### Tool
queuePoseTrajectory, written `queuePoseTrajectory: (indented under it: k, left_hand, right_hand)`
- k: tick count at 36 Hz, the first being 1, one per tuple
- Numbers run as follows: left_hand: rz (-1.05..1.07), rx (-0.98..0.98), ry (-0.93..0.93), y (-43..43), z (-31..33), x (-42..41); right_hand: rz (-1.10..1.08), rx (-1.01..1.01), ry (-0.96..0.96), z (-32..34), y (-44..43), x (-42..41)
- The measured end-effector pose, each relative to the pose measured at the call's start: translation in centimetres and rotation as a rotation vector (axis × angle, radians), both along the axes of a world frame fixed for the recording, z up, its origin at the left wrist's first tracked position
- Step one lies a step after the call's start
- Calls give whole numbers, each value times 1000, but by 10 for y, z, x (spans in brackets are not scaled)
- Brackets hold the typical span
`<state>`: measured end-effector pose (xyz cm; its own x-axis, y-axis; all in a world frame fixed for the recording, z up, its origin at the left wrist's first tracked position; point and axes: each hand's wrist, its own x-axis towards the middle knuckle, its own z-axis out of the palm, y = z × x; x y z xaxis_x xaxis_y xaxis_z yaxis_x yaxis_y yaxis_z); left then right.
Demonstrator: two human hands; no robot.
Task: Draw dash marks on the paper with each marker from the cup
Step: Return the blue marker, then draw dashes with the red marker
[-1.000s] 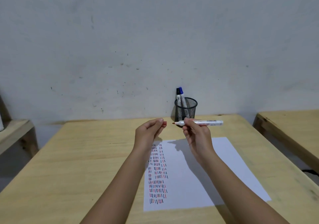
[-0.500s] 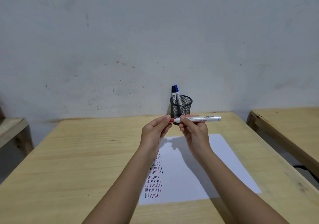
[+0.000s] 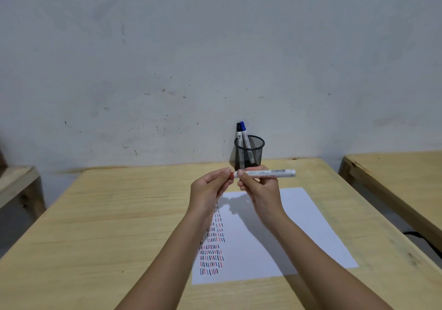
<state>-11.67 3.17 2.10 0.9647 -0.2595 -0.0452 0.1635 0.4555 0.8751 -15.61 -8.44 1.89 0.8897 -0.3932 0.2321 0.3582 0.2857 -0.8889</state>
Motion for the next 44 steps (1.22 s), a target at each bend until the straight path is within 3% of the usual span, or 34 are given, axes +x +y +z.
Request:
queuePoseTrajectory:
  k: [5,10,18,24,28,34,39,44]
  left_hand:
    - [50,26,-56,13,5,3]
    - [84,14,-91,23,20,7]
    - [65,123,-251,24,42,14]
    - [9,334,-419,7,55,22]
    - [-30,415,-514,-8,56,32]
    - [-26,411,-534,-28,49,59]
    - [28,728,-528,-38,20,96]
    - [-99,827,-507,-54,-12,121]
  right_hand:
    - [166,107,32,4,-4,-5]
    - [159,199,50,13,-16,-11]
    - [299,10,124,13,-34,-22]
    - [170,-588,221,22,-42,-16]
    - [117,-787,243,28,-45,-7]
    - [8,-758,243,42,-71,19]
    - [-251,-672,153,59,-91,53]
    - [-339,-632,90,70,-104,92]
